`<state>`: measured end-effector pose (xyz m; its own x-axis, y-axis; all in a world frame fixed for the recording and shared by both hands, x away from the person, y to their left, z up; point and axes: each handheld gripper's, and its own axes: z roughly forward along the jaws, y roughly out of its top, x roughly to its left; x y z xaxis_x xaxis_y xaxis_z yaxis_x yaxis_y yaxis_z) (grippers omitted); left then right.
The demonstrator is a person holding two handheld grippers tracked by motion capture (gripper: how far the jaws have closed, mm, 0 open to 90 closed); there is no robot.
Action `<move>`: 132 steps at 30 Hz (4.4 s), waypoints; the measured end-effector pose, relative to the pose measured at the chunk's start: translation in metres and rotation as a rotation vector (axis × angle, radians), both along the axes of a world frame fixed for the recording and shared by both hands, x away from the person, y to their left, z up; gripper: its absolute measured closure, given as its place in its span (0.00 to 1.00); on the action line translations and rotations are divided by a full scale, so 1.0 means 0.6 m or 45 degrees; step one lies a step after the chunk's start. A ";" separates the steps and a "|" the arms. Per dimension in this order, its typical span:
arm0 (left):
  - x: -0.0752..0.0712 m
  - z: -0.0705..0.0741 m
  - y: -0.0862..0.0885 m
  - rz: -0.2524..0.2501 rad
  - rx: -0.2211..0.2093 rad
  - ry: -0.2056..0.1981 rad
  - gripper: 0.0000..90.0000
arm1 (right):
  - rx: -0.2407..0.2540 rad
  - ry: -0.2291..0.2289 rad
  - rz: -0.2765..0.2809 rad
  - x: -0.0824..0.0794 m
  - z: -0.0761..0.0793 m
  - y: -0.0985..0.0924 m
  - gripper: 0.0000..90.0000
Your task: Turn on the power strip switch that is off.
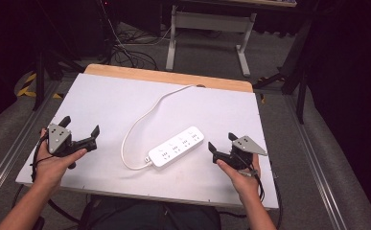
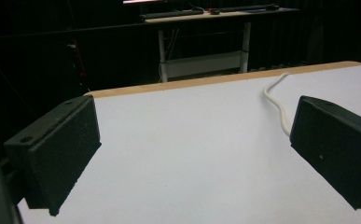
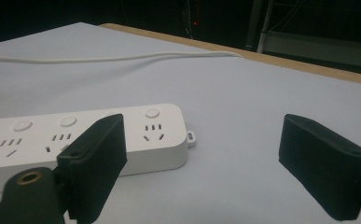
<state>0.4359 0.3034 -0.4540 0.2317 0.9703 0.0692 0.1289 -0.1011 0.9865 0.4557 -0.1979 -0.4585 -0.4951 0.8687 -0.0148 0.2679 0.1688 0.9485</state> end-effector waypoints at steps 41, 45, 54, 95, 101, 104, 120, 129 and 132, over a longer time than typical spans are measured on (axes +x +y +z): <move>0.004 -0.002 -0.003 -0.011 -0.001 0.020 0.02 | 0.061 0.036 0.067 -0.008 0.014 -0.013 0.73; 0.004 -0.002 -0.003 -0.012 -0.001 0.023 0.02 | 0.043 0.027 0.087 -0.010 0.019 -0.013 0.82; 0.004 -0.002 -0.003 -0.013 -0.001 0.025 0.02 | -0.022 0.002 0.075 -0.018 0.036 -0.015 0.94; 0.008 -0.008 -0.006 -0.057 0.016 0.050 0.03 | 0.059 0.133 0.176 0.074 0.096 0.045 1.00; 0.008 -0.008 -0.008 -0.066 0.021 0.054 0.03 | 0.038 0.146 0.208 0.077 0.097 0.059 1.00; 0.008 -0.008 -0.008 -0.076 0.028 0.061 0.03 | 0.015 0.153 0.240 0.079 0.095 0.072 1.00; 0.007 -0.010 -0.009 -0.103 0.036 0.077 0.04 | -0.056 0.207 0.304 0.088 0.087 0.111 1.00; 0.007 -0.010 -0.008 -0.105 0.033 0.081 0.04 | -0.099 0.237 0.335 0.090 0.079 0.133 1.00; 0.006 -0.010 -0.009 -0.108 0.028 0.084 0.04 | -0.119 0.246 0.348 0.091 0.075 0.141 1.00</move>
